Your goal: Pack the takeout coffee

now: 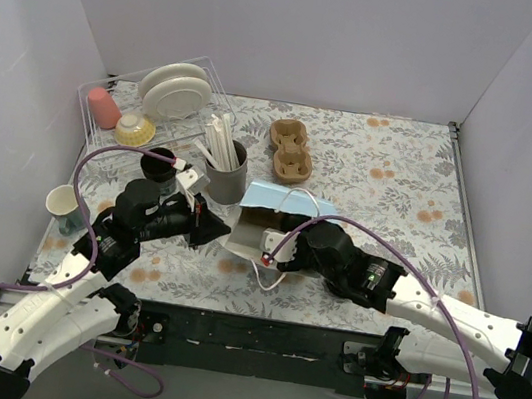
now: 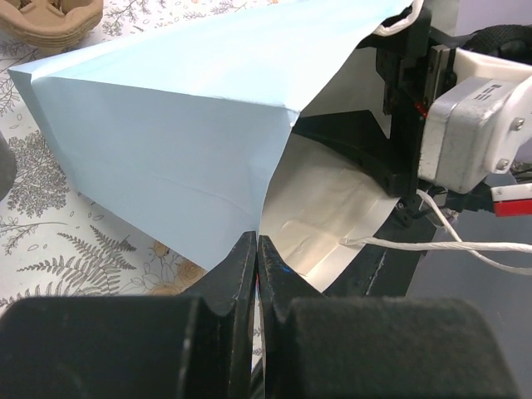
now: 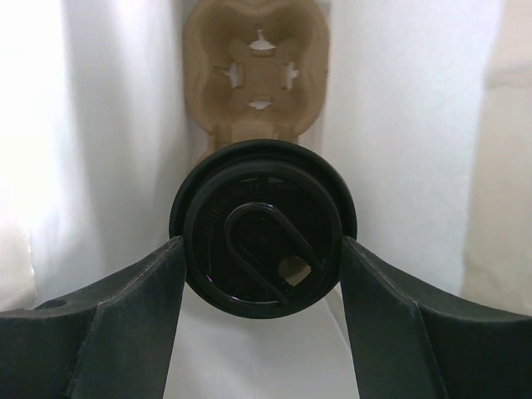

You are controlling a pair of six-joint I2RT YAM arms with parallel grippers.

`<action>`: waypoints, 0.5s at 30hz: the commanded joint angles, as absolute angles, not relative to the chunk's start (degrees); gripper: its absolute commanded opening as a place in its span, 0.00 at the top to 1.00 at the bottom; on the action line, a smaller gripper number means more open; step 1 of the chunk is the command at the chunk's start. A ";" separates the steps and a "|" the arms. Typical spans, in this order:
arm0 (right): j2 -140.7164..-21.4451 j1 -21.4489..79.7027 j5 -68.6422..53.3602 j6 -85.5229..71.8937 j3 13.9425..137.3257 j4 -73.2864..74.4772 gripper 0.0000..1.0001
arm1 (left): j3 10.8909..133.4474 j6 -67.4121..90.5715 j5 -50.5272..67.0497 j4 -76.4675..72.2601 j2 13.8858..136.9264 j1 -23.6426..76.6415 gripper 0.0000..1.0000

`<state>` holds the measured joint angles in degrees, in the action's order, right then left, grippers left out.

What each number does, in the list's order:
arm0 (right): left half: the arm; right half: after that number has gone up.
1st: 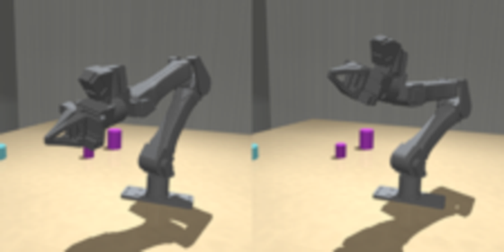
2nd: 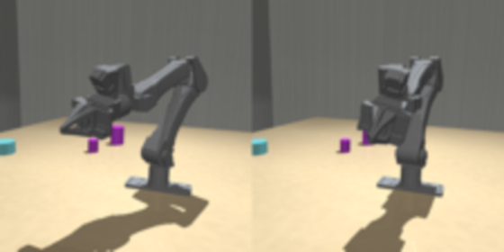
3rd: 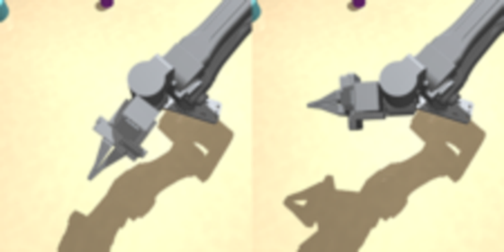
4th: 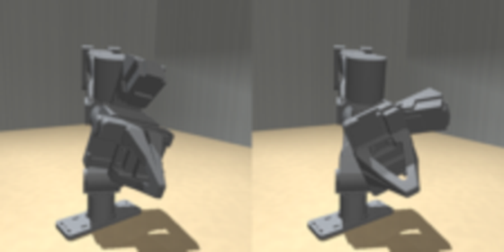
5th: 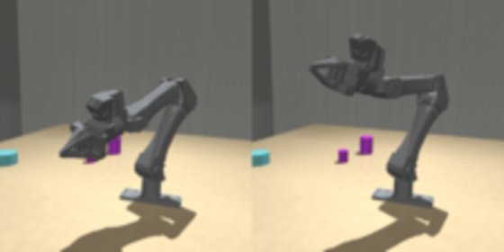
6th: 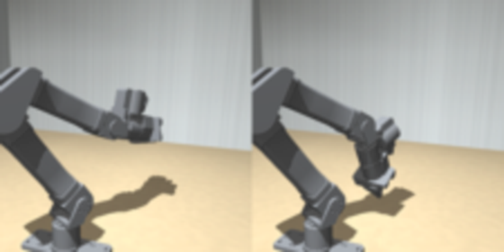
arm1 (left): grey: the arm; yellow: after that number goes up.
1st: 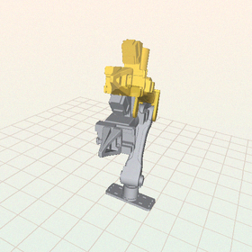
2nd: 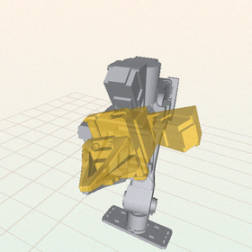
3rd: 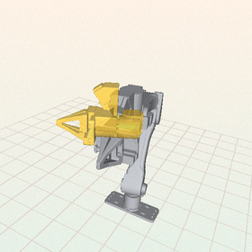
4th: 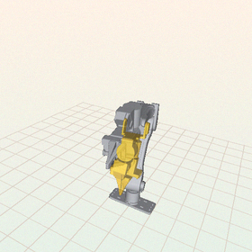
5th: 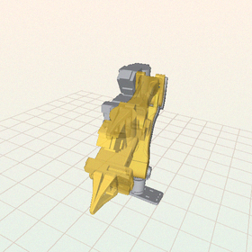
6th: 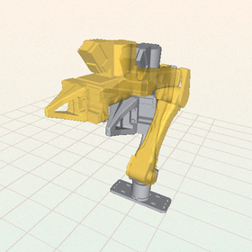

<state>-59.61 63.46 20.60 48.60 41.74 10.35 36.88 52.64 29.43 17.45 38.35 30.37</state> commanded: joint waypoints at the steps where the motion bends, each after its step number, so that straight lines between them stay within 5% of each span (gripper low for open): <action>1: -58.62 62.93 19.78 45.36 40.52 9.32 0.67 | 36.65 52.91 30.32 14.94 37.79 30.32 1.00; 15: -57.39 61.00 23.98 40.26 36.83 2.04 0.68 | 37.09 54.75 30.06 13.89 37.27 30.32 1.00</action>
